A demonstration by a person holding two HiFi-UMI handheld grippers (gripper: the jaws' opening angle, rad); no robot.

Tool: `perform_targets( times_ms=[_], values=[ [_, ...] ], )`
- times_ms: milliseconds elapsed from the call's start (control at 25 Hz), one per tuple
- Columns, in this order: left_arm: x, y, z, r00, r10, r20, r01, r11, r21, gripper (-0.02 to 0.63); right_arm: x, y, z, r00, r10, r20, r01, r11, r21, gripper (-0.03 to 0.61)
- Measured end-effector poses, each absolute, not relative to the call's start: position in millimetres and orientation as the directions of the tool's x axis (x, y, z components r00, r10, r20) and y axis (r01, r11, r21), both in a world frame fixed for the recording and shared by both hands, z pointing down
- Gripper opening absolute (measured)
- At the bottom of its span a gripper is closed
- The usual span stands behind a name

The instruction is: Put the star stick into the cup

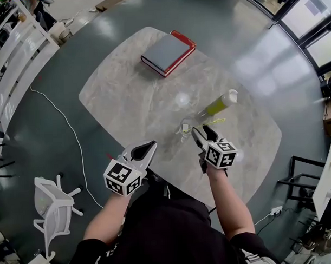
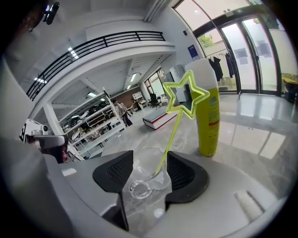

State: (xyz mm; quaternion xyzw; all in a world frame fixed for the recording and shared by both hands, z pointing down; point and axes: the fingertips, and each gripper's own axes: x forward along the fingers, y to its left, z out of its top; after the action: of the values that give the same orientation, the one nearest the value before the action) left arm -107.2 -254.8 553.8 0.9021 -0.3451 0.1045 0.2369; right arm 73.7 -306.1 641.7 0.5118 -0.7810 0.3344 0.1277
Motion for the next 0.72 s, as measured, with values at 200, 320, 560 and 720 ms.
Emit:
perform_targets(
  times_ms=[200, 320, 560, 720],
  values=[
    [-115.6, -247.2, 542.2, 0.747, -0.578, 0.329, -0.665, -0.651, 0.365, 0.003, 81.6, -293.3, 642.7, -0.432, -0.727, 0.534, -0.865, 0.167, -0.472, 0.258],
    [-118.3, -242.9, 533.0, 0.761, -0.573, 0.306, -0.649, -0.666, 0.368, 0.002, 85.4, -283.2, 635.7, -0.410, -0.745, 0.526, -0.865, 0.136, -0.482, 0.258],
    [-122.5, -234.3, 522.2, 0.794, -0.547, 0.265, -0.608, -0.699, 0.376, 0.002, 92.2, -256.9, 613.9, -0.356, -0.784, 0.510, -0.881, 0.099, -0.463, 0.258],
    [-127.2, -230.4, 514.2, 0.798, -0.540, 0.267, -0.602, -0.717, 0.351, 0.003, 90.0, -238.7, 589.8, -0.367, -0.795, 0.482, -0.883, 0.134, -0.451, 0.252]
  ],
)
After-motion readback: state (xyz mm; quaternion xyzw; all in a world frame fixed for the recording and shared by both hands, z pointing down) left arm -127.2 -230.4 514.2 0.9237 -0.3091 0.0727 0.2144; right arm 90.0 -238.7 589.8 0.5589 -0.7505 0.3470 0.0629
